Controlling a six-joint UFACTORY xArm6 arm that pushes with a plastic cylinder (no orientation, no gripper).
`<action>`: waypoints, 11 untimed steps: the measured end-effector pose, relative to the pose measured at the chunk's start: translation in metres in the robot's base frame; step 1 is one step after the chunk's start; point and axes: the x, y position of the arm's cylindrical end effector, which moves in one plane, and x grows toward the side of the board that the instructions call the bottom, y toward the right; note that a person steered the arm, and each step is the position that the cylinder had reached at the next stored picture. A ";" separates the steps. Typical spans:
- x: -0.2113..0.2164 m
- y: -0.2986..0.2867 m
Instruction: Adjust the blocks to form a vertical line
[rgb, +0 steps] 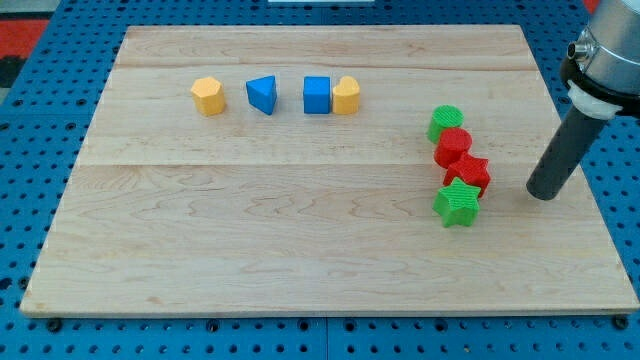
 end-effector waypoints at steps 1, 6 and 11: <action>0.000 -0.031; 0.000 -0.019; -0.128 0.022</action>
